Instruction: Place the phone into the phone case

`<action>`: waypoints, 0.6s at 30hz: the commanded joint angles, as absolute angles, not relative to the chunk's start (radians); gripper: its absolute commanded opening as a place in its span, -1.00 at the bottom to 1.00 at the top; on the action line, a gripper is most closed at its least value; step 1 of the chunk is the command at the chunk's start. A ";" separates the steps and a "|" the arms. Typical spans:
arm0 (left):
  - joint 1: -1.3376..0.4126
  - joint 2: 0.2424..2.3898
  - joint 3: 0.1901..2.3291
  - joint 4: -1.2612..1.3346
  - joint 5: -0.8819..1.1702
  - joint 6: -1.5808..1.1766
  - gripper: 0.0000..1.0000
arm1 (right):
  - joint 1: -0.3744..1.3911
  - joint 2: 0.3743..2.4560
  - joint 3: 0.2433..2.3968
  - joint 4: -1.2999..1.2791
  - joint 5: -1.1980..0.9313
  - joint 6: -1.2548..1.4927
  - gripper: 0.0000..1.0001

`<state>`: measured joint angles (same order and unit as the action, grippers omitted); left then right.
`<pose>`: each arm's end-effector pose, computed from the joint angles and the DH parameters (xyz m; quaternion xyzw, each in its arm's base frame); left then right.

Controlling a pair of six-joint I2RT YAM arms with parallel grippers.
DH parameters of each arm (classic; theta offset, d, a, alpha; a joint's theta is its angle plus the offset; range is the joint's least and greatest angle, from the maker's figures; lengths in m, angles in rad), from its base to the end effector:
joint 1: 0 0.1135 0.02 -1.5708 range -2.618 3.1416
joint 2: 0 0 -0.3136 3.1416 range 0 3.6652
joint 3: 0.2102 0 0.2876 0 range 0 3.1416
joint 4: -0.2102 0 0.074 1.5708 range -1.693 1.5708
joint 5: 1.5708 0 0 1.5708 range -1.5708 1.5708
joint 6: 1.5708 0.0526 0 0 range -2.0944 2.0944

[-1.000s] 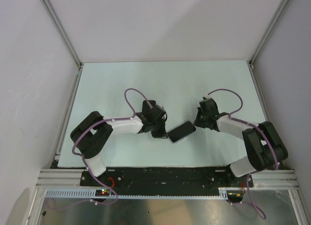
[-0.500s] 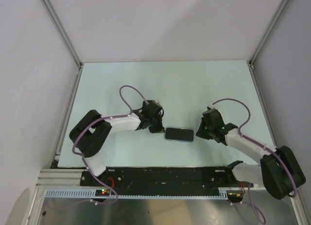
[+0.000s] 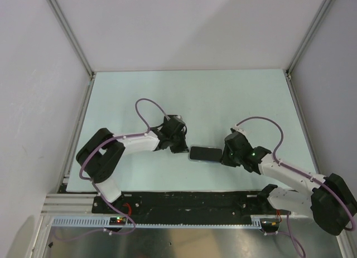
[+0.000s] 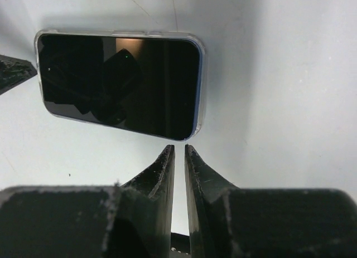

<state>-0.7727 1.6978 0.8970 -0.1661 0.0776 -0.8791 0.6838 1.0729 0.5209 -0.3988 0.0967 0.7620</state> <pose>0.2624 -0.2615 0.1603 -0.0392 0.9533 -0.2436 0.1742 0.1696 0.1316 0.1898 0.0519 0.9499 0.1671 0.2589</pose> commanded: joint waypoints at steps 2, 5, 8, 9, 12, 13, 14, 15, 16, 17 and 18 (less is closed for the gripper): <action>-0.776 1.646 0.890 -0.139 0.062 -0.862 -0.95 | 0.704 1.103 0.515 -0.407 0.172 0.806 -0.65; -0.777 1.646 0.889 -0.138 0.063 -0.862 -0.95 | 0.705 1.131 0.515 -0.385 0.171 0.805 -0.65; -0.776 1.646 0.885 -0.138 0.063 -0.863 -0.95 | 0.705 1.154 0.515 -0.363 0.171 0.806 -0.66; -0.776 1.646 0.883 -0.138 0.063 -0.863 -0.95 | 0.705 1.158 0.516 -0.359 0.173 0.807 -0.65; -0.776 1.645 0.880 -0.138 0.064 -0.862 -0.96 | 0.705 1.153 0.517 -0.354 0.178 0.810 -0.66; -0.776 1.644 0.878 -0.138 0.064 -0.862 -0.96 | 0.707 1.147 0.518 -0.357 0.180 0.810 -0.66; -0.776 1.644 0.877 -0.138 0.064 -0.862 -0.96 | 0.709 1.138 0.519 -0.363 0.184 0.811 -0.66; -0.777 1.642 0.877 -0.138 0.064 -0.862 -0.96 | 0.711 1.130 0.519 -0.367 0.187 0.813 -0.66; -0.777 1.641 0.877 -0.138 0.064 -0.862 -0.96 | 0.713 1.121 0.520 -0.373 0.192 0.814 -0.65; -0.778 1.640 0.877 -0.138 0.064 -0.863 -0.96 | 0.715 1.115 0.520 -0.377 0.197 0.814 -0.65; -0.778 1.641 0.877 -0.138 0.064 -0.863 -0.96 | 0.717 1.111 0.521 -0.384 0.204 0.815 -0.65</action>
